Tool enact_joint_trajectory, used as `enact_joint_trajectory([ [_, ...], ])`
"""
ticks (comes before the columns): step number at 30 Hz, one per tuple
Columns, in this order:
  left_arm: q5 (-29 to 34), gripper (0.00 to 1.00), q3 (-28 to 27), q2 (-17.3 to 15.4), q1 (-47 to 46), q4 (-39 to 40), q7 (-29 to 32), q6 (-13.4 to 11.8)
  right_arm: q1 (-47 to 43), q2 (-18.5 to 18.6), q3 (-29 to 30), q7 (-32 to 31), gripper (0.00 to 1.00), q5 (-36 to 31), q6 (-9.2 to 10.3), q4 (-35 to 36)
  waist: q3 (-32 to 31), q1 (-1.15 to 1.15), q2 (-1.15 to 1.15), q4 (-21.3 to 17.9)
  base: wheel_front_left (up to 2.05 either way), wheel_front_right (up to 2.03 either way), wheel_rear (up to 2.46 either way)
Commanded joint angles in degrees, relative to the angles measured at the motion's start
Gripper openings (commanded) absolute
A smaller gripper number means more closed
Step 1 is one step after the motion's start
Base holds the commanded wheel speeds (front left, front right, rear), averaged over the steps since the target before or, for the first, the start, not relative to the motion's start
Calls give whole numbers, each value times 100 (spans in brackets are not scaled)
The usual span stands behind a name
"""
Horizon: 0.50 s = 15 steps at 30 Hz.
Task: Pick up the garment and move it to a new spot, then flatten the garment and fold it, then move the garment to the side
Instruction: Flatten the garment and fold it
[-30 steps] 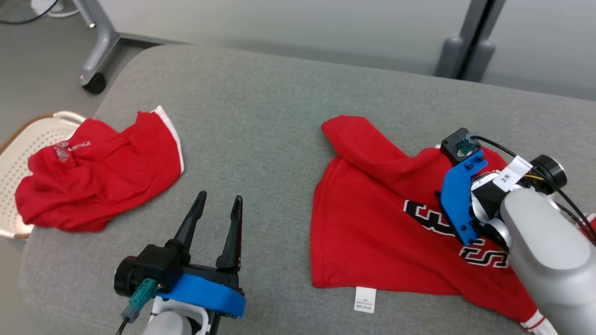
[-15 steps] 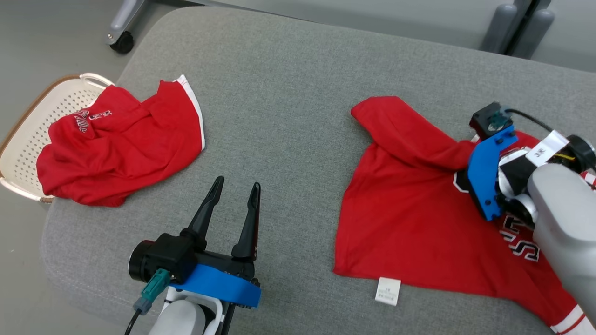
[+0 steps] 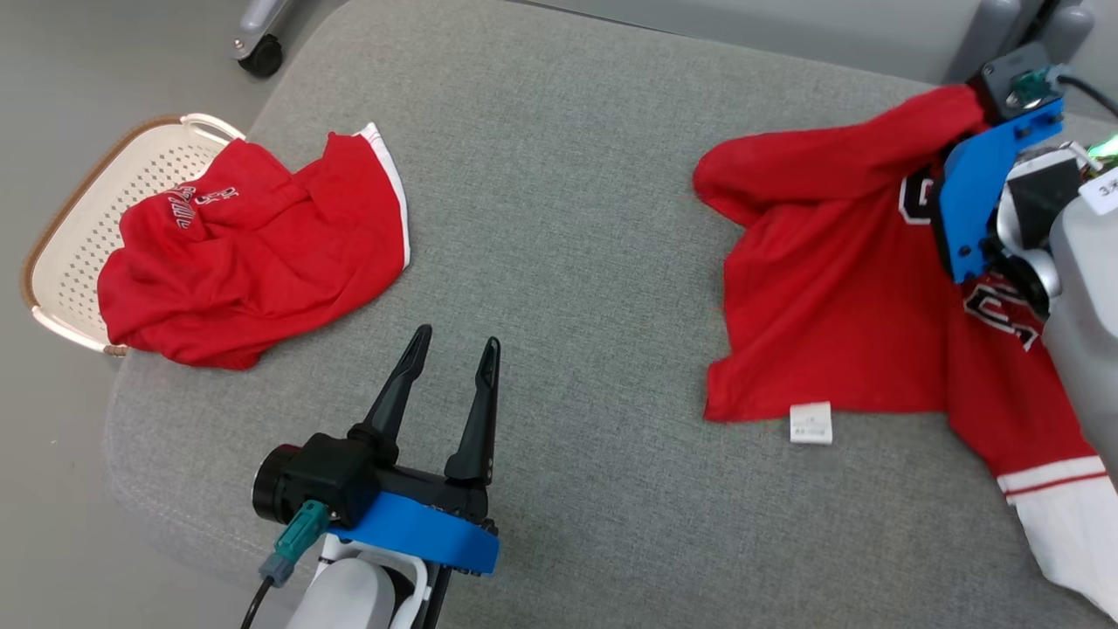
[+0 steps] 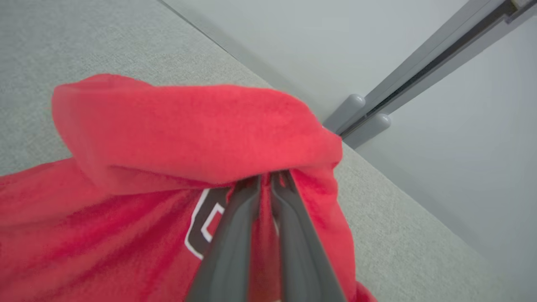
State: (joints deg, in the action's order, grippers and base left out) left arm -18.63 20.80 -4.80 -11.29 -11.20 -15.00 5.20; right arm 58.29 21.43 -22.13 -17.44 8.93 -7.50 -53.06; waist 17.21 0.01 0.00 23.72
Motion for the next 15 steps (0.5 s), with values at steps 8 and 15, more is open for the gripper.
enact_joint_trajectory([
  [8, 84, 100, -123, 54, -3, -67, -26, 43, 218, -261, 40, 652, 100, -122, 1, -272, -66, -1, 0, -44, 0, 0, 0],
  [15, 157, 100, -257, 11, 48, -140, -26, 57, -133, -413, -62, 1271, 100, 350, 1, -266, -345, -1, 0, -362, 0, 0, 0],
])
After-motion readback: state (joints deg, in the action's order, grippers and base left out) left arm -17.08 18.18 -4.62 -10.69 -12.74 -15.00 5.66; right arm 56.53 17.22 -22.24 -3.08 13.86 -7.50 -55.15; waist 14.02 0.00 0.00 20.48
